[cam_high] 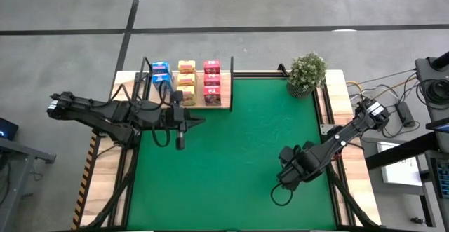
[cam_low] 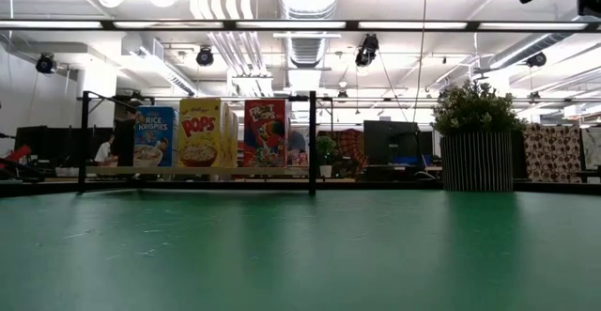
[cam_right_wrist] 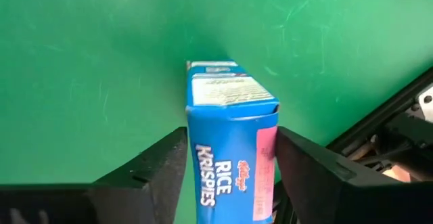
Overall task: Stack cereal on shelf
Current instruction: Put the blue cereal box aligned with the blue cereal box on the shelf
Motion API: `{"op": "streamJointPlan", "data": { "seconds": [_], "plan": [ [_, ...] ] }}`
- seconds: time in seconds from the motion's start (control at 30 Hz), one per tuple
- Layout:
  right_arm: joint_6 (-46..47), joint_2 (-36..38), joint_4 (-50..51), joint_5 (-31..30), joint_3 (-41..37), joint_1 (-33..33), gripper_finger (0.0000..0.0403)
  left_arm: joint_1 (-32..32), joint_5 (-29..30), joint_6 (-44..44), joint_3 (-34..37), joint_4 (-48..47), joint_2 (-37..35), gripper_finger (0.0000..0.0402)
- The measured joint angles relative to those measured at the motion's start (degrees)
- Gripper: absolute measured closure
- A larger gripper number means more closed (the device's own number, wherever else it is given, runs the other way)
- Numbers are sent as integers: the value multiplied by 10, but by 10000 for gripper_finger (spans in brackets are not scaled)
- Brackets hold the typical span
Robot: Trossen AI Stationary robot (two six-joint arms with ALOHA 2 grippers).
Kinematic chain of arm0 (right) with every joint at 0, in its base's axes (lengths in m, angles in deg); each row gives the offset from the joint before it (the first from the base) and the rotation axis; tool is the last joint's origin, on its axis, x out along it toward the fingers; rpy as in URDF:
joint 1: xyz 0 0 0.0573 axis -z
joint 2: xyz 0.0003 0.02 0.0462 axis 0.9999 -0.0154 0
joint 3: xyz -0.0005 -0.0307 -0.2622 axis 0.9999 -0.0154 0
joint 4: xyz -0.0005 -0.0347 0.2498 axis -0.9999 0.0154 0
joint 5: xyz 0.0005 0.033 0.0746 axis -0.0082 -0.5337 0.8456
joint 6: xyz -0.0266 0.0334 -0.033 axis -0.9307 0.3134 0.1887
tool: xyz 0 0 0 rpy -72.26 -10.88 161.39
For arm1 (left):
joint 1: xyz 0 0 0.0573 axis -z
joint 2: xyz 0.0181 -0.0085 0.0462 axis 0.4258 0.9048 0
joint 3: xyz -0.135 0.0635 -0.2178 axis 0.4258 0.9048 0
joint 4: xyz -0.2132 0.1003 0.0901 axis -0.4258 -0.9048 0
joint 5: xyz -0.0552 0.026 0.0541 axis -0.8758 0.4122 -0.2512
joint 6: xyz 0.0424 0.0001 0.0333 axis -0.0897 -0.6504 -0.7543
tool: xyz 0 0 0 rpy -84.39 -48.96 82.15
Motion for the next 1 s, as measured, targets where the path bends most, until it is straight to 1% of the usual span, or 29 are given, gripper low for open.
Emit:
{"op": "streamJointPlan", "data": {
  "seconds": [0.23, 0.4, 0.6, 0.73, 0.8, 0.93, 1.0],
  "plan": [
    [-5, 0, -4, -7, -19, 0, 224, 16, 0, 0, 0, 0, 0, 402],
    [-12, 2, -5, -10, -20, 0, 235, 35, 0, 13, 0, 2, 0, 402],
    [-35, 6, -7, -24, 0, 0, 245, 65, 1, 17, 0, 6, 0, 402],
    [-58, 6, -19, -67, 22, 0, 250, 80, 3, 17, 3, 10, 0, 402],
    [-78, 6, -22, -98, 37, 0, 250, 82, 6, 15, 8, 11, 0, 402],
    [-136, 6, -60, -162, 63, 13, 250, 82, 43, 13, 24, 12, -5, 402],
    [-182, 6, -87, -188, 74, 22, 250, 82, 54, 8, 38, 18, -13, 402]
  ]
}}
